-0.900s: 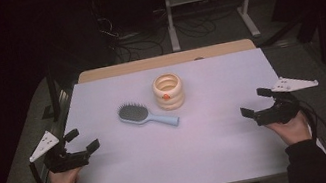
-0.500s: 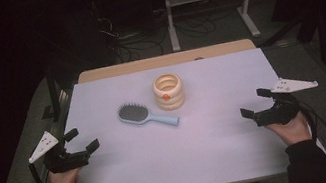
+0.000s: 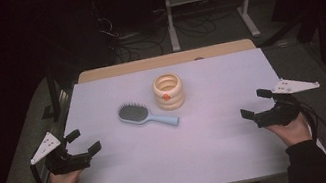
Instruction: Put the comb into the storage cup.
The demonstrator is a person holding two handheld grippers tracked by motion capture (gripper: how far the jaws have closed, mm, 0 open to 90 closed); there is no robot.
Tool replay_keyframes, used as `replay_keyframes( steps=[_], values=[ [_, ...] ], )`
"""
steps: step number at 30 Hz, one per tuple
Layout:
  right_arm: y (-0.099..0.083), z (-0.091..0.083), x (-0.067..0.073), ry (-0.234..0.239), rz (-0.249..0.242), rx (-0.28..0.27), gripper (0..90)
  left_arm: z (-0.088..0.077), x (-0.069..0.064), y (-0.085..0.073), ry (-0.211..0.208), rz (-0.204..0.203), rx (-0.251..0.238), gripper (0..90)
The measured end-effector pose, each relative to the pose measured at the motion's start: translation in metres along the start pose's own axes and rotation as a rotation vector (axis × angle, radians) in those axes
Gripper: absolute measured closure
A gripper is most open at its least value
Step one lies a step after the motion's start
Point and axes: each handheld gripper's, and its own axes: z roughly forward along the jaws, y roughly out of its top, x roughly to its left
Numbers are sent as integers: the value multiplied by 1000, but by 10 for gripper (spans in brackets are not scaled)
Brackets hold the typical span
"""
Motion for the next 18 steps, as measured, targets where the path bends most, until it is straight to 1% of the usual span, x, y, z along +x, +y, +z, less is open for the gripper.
replay_keyframes(
  steps=[2, 4, 9, 11, 13, 15, 18],
  values=[
    [0, 0, 0, 3, 2, 0, 0, -1, 1, 1, 1, -7, -4, 0],
    [0, 0, -1, 4, 6, 4, 0, -1, 2, 1, -6, -19, -10, 0],
    [0, 0, 0, 6, 5, 7, 0, 1, 1, 5, -13, -13, -2, 0],
    [0, 0, 0, 4, 6, 9, 0, 3, 0, 10, -25, -11, -2, 0],
    [0, 1, 0, 4, 7, 9, 0, 4, -1, 12, -28, -5, 3, 0],
    [0, 1, 0, 3, 7, 12, 0, 6, -3, 18, -35, 15, 14, 0],
    [-1, 2, 0, 2, 6, 15, 0, 9, -4, 22, -38, 27, 24, 0]
  ],
)
